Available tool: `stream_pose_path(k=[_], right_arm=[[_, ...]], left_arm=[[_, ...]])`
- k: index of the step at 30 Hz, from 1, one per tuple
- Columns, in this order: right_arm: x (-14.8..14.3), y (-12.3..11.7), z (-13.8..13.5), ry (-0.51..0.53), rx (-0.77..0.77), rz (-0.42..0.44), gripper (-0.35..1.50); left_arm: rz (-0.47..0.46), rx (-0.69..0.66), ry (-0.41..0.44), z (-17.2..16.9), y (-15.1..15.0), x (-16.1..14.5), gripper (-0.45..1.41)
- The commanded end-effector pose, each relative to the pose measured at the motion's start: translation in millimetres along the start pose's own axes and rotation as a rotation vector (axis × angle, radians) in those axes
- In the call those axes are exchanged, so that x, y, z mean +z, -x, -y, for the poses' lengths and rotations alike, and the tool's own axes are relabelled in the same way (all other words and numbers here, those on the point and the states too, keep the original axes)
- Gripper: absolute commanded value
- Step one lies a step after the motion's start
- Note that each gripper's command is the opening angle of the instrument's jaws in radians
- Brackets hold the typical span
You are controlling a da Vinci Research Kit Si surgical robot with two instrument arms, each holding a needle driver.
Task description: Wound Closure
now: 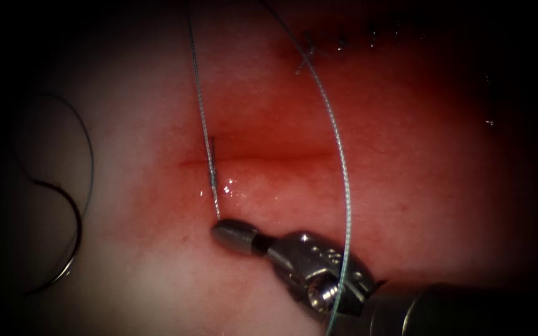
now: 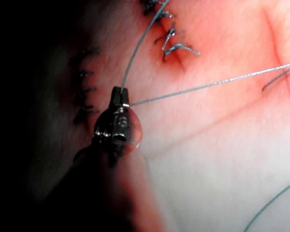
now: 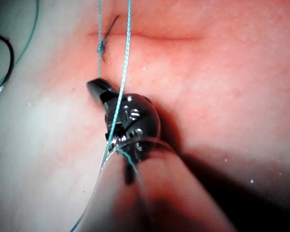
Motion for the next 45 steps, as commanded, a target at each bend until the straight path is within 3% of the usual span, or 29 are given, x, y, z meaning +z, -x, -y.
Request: stream_pose_path(k=[1,11,37,42,45], right_arm=[[1.2,1.7,0.5,-0.01,-0.005,0.018,-0.35],[1.2,1.8,0.7,-0.007,0.003,0.012,-0.35],[0.2,3.4,1.7,-0.02,-0.015,0.074,-0.35],[-0.1,1.2,2.1,-0.064,0.006,-0.046,-0.35],[-0.4,-0.4,2.4,-0.059,-0.145,-0.093,-0.35]], left_arm=[[0.005,0.009,-0.012,0.6,0.0,0.8,-0.45],[0.047,0.03,-0.068,1.3,-0.5,2.4,-0.45],[0.059,0.059,-0.093,3.2,-1.0,4.8,-0.45],[0.03,0.077,-0.082,1.6,-1.1,5.0,-0.45],[0.019,0.08,-0.069,0.1,-1.5,4.3,-0.45]])
